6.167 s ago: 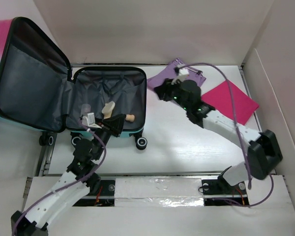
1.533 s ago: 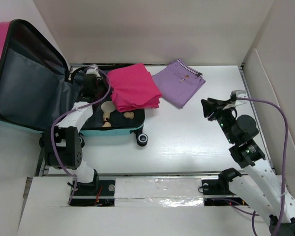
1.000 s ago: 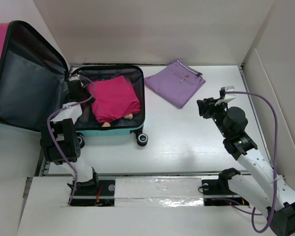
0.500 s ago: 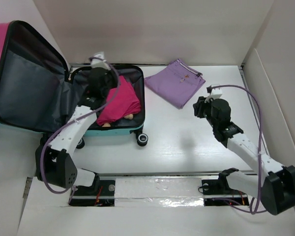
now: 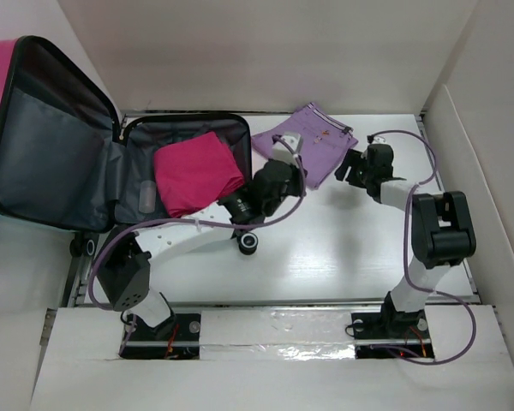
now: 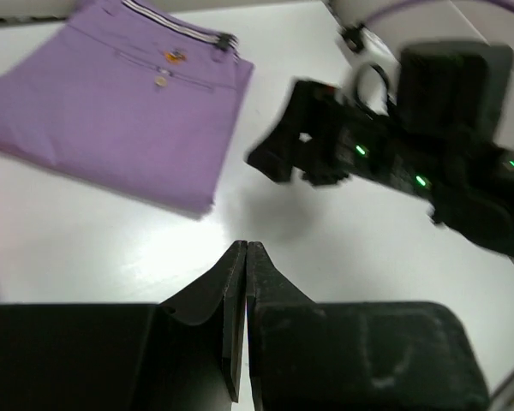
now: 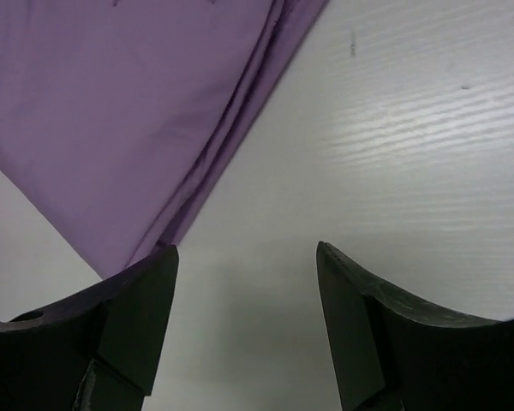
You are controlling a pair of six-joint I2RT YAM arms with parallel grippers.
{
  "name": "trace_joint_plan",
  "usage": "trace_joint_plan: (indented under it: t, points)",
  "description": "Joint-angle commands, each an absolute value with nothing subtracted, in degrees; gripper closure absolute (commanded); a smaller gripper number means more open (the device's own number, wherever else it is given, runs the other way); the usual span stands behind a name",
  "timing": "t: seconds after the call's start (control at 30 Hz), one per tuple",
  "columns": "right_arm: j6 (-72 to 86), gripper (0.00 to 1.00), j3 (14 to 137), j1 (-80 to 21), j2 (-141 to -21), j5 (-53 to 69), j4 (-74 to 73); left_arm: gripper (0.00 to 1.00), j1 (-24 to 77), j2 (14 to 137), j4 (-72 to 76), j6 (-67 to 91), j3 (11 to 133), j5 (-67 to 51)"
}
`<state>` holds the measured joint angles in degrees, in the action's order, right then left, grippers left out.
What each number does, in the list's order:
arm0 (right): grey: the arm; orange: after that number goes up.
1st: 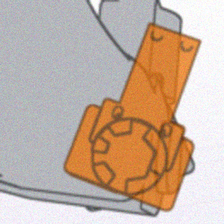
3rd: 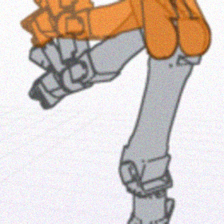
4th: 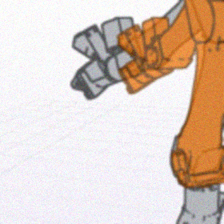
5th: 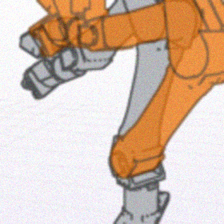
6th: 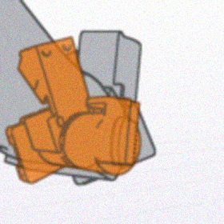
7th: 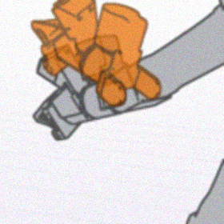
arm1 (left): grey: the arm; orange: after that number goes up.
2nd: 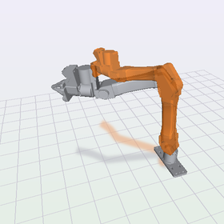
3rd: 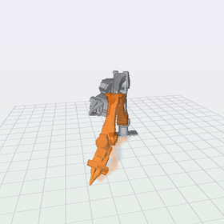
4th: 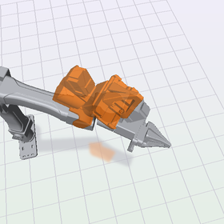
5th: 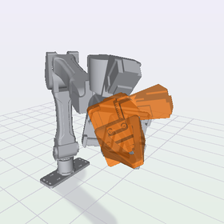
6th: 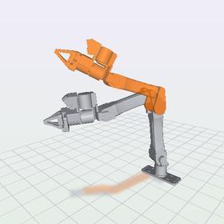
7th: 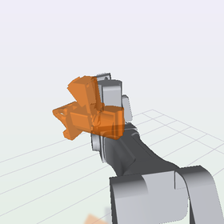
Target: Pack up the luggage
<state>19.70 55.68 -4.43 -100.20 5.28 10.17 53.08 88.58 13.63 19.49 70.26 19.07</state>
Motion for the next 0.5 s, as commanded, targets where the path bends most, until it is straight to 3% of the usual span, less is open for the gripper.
trace_joint_plan:
  t: [0.0, 0.2, 0.3, 0.4, 0.43, 0.47]
  points:
    - [26.78, 0.29, 60.46, -4.66, -103.26, 12.03, 16.6, 1.0, 54.93, 87.37, 20.28, 20.55, 68.65, 21.81]
    - [34.43, 0.29, 66.08, -5.18, -113.27, 16.69, 20.82, 1.0, 55.46, 85.78, 23.9, 22.32, 62.76, 18.38]
    - [37.78, 0.38, 68.37, -5.19, -116.8, 18.54, 21.97, 1.0, 55.46, 86.04, 23.82, 22.76, 61.61, 16.53]
    - [39.81, 0.51, 70.22, -5.8, -120.49, 19.77, 22.94, 0.8, 55.46, 86.22, 23.91, 22.94, 60.74, 16.17]
    - [40.16, 0.58, 70.75, -5.8, -121.46, 19.86, 23.46, 0.62, 55.46, 86.39, 23.91, 23.2, 60.56, 16.52]
    - [40.6, 0.71, 70.49, -6.32, -121.55, 19.69, 24.25, 0.55, 55.46, 86.48, 23.73, 23.46, 60.47, 17.31]
